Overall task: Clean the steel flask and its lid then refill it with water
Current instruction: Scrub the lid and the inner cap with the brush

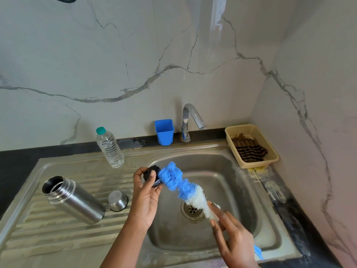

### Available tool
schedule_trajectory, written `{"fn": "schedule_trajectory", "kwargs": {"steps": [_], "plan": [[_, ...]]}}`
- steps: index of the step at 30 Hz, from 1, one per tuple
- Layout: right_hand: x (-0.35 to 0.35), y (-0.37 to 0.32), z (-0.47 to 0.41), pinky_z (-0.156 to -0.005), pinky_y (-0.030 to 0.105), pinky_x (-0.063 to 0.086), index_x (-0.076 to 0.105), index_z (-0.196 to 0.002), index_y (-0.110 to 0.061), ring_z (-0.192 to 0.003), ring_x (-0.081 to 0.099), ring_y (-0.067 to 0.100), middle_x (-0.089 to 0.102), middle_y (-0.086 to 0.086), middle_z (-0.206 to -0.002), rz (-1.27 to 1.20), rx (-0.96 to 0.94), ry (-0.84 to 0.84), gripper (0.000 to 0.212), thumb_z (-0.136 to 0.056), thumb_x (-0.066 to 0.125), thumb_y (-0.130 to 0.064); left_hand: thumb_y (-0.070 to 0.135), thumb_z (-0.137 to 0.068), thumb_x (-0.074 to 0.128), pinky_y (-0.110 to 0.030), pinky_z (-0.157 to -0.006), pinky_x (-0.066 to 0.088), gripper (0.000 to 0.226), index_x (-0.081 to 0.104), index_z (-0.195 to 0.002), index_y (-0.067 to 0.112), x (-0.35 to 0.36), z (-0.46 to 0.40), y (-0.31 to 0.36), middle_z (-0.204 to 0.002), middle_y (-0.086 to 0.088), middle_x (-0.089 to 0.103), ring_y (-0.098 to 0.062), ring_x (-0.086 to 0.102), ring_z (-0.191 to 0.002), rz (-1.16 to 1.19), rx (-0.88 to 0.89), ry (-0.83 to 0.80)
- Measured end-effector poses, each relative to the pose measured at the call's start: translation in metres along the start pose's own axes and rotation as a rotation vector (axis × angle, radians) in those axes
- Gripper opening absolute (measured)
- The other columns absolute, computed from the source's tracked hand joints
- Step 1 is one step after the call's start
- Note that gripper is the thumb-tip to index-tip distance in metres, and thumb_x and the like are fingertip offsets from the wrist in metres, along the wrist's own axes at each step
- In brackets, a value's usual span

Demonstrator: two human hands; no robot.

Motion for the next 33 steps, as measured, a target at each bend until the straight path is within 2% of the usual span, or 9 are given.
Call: {"fn": "schedule_trajectory", "kwargs": {"steps": [4,7,11,16,18,21,24,29,33], "plan": [[-0.002,0.002,0.002,-0.055,0.016,0.048,0.058,-0.132,-0.043,-0.061,0.051,0.000,0.048,-0.016,-0.073,0.008,-0.032,0.006,0.040,-0.092,0.051,-0.043,0.019,-0.084,0.065,-0.027,-0.077,0.059,0.021,0.057,-0.102,0.027,-0.003,0.001,-0.002,-0.102,-0.001,0.073,-0.015,0.070,-0.094,0.004,-0.040,-0.011],[-0.004,0.003,0.001,-0.055,0.015,0.047,0.057,-0.131,-0.045,-0.062,0.051,0.000,0.050,-0.018,-0.074,0.019,-0.008,0.025,0.040,-0.092,0.050,-0.043,0.036,-0.058,0.093,-0.026,-0.078,0.053,0.055,0.059,-0.101,0.028,-0.008,0.000,-0.005,-0.105,-0.002,0.073,-0.013,0.070,-0.091,-0.079,-0.081,0.012],[-0.004,0.004,0.002,-0.054,0.018,0.048,0.058,-0.132,-0.043,-0.061,0.052,0.003,0.052,-0.016,-0.076,0.024,-0.029,0.031,0.039,-0.093,0.049,-0.045,0.014,-0.075,0.075,-0.027,-0.079,0.044,0.031,0.058,-0.099,0.025,-0.009,0.002,-0.008,-0.096,-0.001,0.073,-0.014,0.064,-0.088,-0.033,-0.072,0.063],[-0.008,0.008,0.000,-0.054,0.021,0.049,0.060,-0.131,-0.040,-0.064,0.055,0.004,0.053,-0.018,-0.078,0.057,-0.064,0.039,0.039,-0.094,0.049,-0.043,0.013,-0.081,0.058,-0.032,-0.085,0.048,0.023,0.060,-0.103,0.019,-0.008,0.001,-0.007,-0.094,-0.003,0.073,-0.015,0.066,-0.086,-0.021,-0.069,0.039],[-0.007,0.007,0.000,-0.055,0.021,0.050,0.061,-0.131,-0.038,-0.066,0.056,0.004,0.054,-0.017,-0.080,0.070,-0.113,0.016,0.039,-0.093,0.051,-0.041,0.018,-0.080,0.070,-0.034,-0.088,0.051,0.027,0.061,-0.105,0.019,-0.008,0.000,-0.008,-0.099,-0.004,0.071,-0.016,0.066,-0.092,-0.022,-0.086,0.032],[-0.007,0.008,-0.002,-0.055,0.021,0.050,0.060,-0.131,-0.040,-0.067,0.056,0.002,0.055,-0.018,-0.081,0.077,-0.087,0.010,0.039,-0.093,0.051,-0.041,0.031,-0.059,0.093,-0.029,-0.083,0.058,0.054,0.061,-0.102,0.021,-0.007,-0.002,-0.008,-0.103,-0.002,0.070,-0.015,0.069,-0.096,-0.045,-0.065,0.017],[-0.009,0.010,-0.002,-0.053,0.020,0.049,0.058,-0.131,-0.045,-0.066,0.055,-0.001,0.056,-0.018,-0.079,0.073,0.003,0.014,0.039,-0.093,0.049,-0.043,0.035,-0.051,0.097,-0.028,-0.084,0.059,0.062,0.060,-0.099,0.022,-0.003,-0.001,-0.007,-0.102,-0.002,0.071,-0.017,0.071,-0.096,-0.030,-0.037,-0.024],[-0.012,0.011,0.002,-0.053,0.018,0.048,0.057,-0.131,-0.046,-0.064,0.055,-0.001,0.058,-0.016,-0.081,0.022,0.009,0.012,0.039,-0.093,0.050,-0.042,0.042,-0.050,0.097,-0.039,-0.096,0.054,0.069,0.061,-0.105,0.023,-0.005,0.000,-0.008,-0.113,-0.005,0.070,-0.020,0.068,-0.105,-0.026,-0.066,-0.048],[-0.015,0.013,0.002,-0.049,0.020,0.048,0.055,-0.131,-0.047,-0.063,0.053,-0.001,0.054,-0.017,-0.078,0.005,0.031,0.017,0.040,-0.092,0.050,-0.042,0.049,-0.048,0.095,-0.025,-0.083,0.045,0.067,0.065,-0.105,0.030,-0.006,0.003,-0.012,-0.108,0.000,0.072,-0.010,0.067,-0.093,-0.053,-0.079,0.023]]}}
Point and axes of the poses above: each hand's wrist, its own z-axis away from the middle knuckle, its own x-axis out of the palm, y = z × x, the point moved 4 cm from there along -z, towards the middle knuckle
